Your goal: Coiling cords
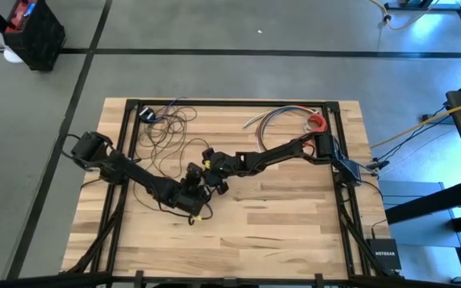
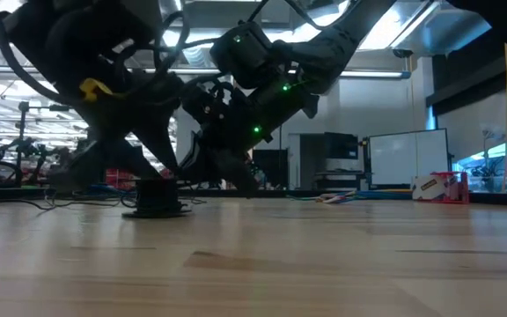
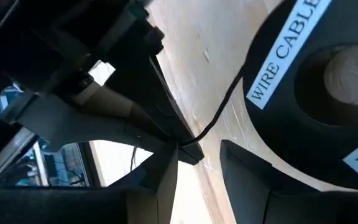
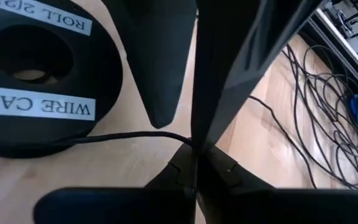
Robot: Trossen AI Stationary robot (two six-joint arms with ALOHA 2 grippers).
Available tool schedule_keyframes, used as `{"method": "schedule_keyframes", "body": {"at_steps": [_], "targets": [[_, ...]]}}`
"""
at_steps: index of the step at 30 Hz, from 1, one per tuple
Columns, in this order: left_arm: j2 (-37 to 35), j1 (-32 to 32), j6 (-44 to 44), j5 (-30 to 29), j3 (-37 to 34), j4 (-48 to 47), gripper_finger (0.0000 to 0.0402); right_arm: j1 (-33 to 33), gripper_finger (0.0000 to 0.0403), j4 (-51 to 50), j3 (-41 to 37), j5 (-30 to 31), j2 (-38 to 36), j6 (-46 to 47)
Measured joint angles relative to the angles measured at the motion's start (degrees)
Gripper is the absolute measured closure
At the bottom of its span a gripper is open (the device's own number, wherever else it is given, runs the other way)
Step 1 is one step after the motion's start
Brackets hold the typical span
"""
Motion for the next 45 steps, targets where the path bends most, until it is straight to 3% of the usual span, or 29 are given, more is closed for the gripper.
{"method": "schedule_keyframes", "body": {"at_steps": [9,18,25,30,36,39,45], "targets": [[0.8,0.2,4.3,-1.1,0.0,2.4,0.0293,0.0,0.0395,0.0,-0.1,-0.4,0.0,0.0],[0.8,0.2,4.6,-1.7,0.0,2.6,0.0392,0.0,0.0395,0.6,-0.1,-2.0,0.0,0.3],[0.8,0.5,1.2,-1.6,0.0,2.1,0.04,-0.1,0.0395,0.4,-0.1,-1.9,0.0,0.5],[0.9,0.3,-4.1,-0.6,0.0,1.1,0.0401,0.1,0.0385,-2.5,0.0,5.6,-1.1,2.6],[0.9,0.5,-13.3,0.0,0.0,-4.8,0.0401,0.0,0.0322,-12.6,0.1,10.1,-5.0,4.5],[0.9,0.1,-16.9,0.7,0.0,-6.6,0.0401,0.0,0.029,-18.9,0.1,7.2,-7.4,8.1],[0.9,-1.0,-19.7,1.1,0.0,-7.2,0.0401,1.3,0.0264,-20.5,0.1,-8.7,-9.0,16.1]]}}
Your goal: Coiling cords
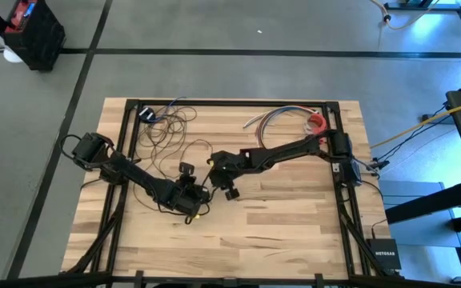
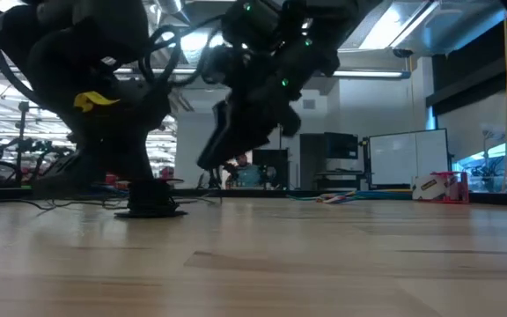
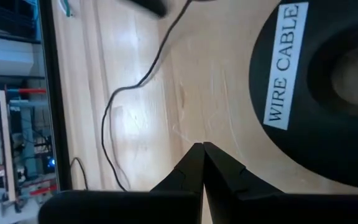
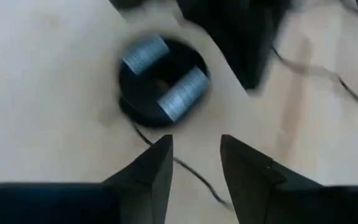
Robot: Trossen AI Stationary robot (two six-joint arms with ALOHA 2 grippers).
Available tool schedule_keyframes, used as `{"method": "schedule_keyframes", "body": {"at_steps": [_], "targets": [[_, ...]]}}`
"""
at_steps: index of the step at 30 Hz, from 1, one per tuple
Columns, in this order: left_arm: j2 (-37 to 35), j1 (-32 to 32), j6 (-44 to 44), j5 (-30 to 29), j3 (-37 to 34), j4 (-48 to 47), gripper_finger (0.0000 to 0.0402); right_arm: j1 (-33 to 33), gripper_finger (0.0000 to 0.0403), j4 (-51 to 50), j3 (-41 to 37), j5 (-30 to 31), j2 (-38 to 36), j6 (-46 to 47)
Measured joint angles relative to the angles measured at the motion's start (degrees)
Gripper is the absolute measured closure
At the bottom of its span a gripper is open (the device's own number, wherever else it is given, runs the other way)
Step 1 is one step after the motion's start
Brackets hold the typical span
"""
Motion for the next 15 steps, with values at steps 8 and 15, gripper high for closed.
{"method": "schedule_keyframes", "body": {"at_steps": [8,15], "targets": [[0.0,-1.8,-6.2,0.0,0.0,-3.1,0.0401,3.4,0.0263,9.4,0.0,-2.5,3.2,2.2],[-0.5,-5.5,-15.8,0.0,1.5,-8.2,0.0401,3.2,0.0262,-1.2,-0.1,2.2,1.5,2.0]]}}
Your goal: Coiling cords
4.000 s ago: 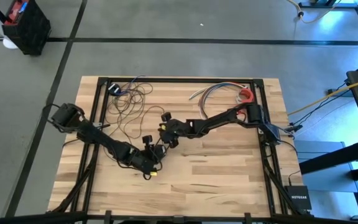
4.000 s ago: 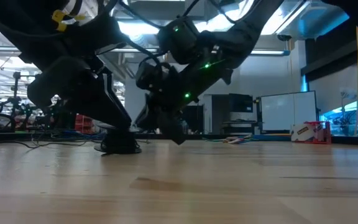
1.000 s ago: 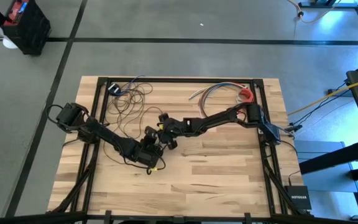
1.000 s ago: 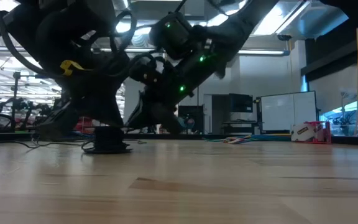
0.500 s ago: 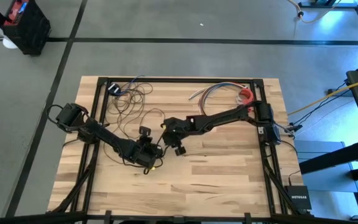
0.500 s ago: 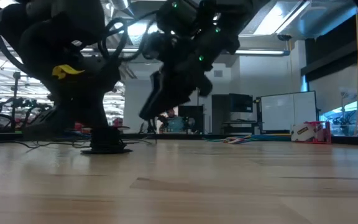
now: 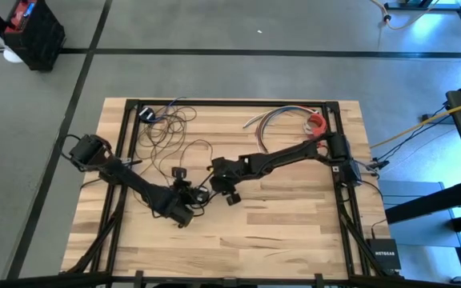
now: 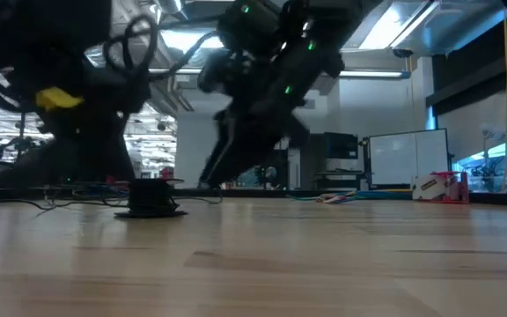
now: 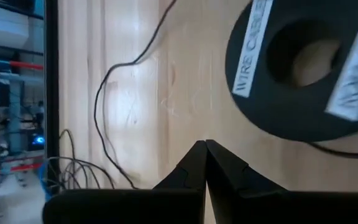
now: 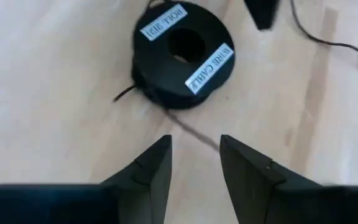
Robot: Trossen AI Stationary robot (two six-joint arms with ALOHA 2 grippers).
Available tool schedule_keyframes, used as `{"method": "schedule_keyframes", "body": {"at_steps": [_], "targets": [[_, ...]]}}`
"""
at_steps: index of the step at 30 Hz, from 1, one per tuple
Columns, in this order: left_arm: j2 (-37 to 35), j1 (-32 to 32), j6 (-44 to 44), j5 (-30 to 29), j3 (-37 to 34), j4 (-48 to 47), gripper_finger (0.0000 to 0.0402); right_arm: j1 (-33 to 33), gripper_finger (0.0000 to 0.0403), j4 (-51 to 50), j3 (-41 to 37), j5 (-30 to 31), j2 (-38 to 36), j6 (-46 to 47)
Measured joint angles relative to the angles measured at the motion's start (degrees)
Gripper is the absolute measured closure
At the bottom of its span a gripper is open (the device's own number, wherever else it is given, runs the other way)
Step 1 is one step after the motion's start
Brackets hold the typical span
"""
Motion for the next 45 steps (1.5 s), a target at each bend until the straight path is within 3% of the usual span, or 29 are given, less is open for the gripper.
{"method": "schedule_keyframes", "body": {"at_steps": [5,9,13,16,21,33,45], "targets": [[-3.8,-3.2,-9.6,0.0,-0.3,-0.2,0.04,0.5,0.0262,-10.4,-0.2,2.7,-5.1,1.6],[-6.0,-5.6,-15.4,-0.1,-3.1,4.8,0.04,0.4,0.0264,-8.6,-6.8,3.2,-7.2,3.9],[-6.3,-5.9,-14.6,-0.1,-6.1,16.2,0.04,0.4,0.0276,4.0,-15.7,3.5,-8.6,7.3],[-6.3,-4.8,-8.6,1.8,-6.9,24.8,0.04,0.5,0.0284,15.2,-22.0,2.7,-8.4,9.8],[-6.3,-2.4,-6.3,4.3,-6.7,27.0,0.04,0.4,0.0287,30.0,-28.5,2.6,-8.4,12.6],[-6.5,4.0,-14.9,4.3,-13.8,28.9,0.04,0.4,0.0288,32.1,-29.1,2.0,-8.4,12.0],[-16.9,3.8,-9.1,11.4,-13.2,33.3,0.0392,0.4,0.0288,32.7,-29.1,2.0,-8.4,11.9]]}}
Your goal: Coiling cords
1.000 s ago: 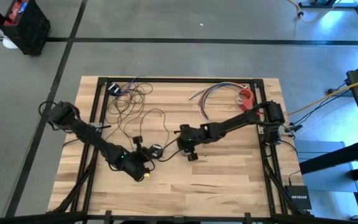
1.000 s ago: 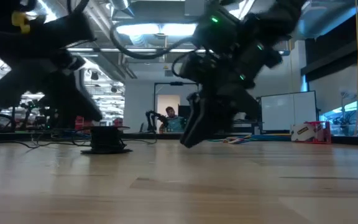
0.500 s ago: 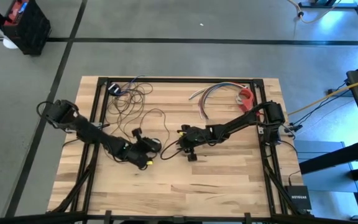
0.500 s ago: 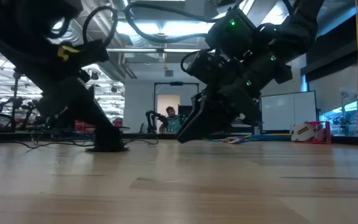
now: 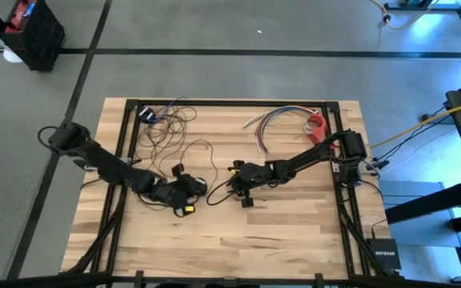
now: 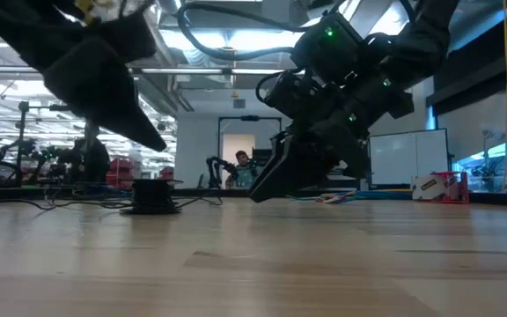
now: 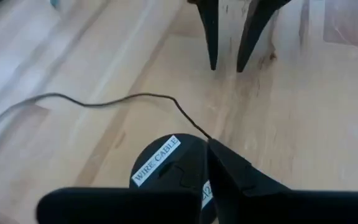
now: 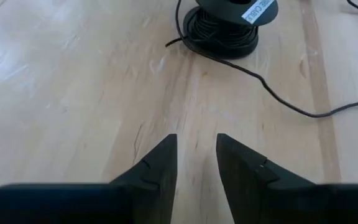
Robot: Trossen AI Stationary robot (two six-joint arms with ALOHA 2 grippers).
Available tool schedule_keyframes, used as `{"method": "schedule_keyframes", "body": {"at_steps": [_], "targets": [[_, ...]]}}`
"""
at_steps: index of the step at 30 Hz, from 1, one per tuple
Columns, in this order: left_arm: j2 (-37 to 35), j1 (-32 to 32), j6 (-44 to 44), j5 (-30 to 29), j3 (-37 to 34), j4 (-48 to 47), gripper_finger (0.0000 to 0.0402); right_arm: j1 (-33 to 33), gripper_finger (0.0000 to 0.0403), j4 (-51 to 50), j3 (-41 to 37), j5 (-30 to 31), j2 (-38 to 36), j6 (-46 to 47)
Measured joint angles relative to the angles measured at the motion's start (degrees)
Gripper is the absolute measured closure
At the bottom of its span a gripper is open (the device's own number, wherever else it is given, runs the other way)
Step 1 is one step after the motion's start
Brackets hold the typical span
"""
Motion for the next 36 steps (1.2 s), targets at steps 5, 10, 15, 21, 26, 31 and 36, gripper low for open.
{"method": "schedule_keyframes", "body": {"at_steps": [5,10,15,21,26,31,36], "targets": [[-1.2,2.5,0.0,7.5,0.1,1.3,0.032,0.0,0.0288,-0.2,0.0,0.0,0.0,0.4],[-0.8,5.4,-0.1,14.4,0.1,0.7,0.0227,0.0,0.0288,-0.5,0.0,0.0,0.0,0.1],[-0.1,6.2,3.0,16.0,3.0,-3.6,0.0188,0.0,0.0288,-0.6,0.0,0.0,0.0,0.0],[5.2,6.3,3.1,16.0,9.0,-14.8,0.0197,0.0,0.0288,-2.4,0.0,0.0,0.0,0.0],[8.8,6.9,3.2,16.0,11.3,-18.7,0.0203,0.0,0.0288,-2.9,0.0,0.0,0.0,0.0],[10.5,7.3,4.4,15.9,11.7,-18.5,0.0204,0.0,0.0288,-3.2,0.0,-1.5,0.0,0.2],[11.0,7.8,5.0,15.9,11.7,-18.3,0.0208,0.0,0.0288,-3.2,0.0,-2.0,0.0,0.2]]}}
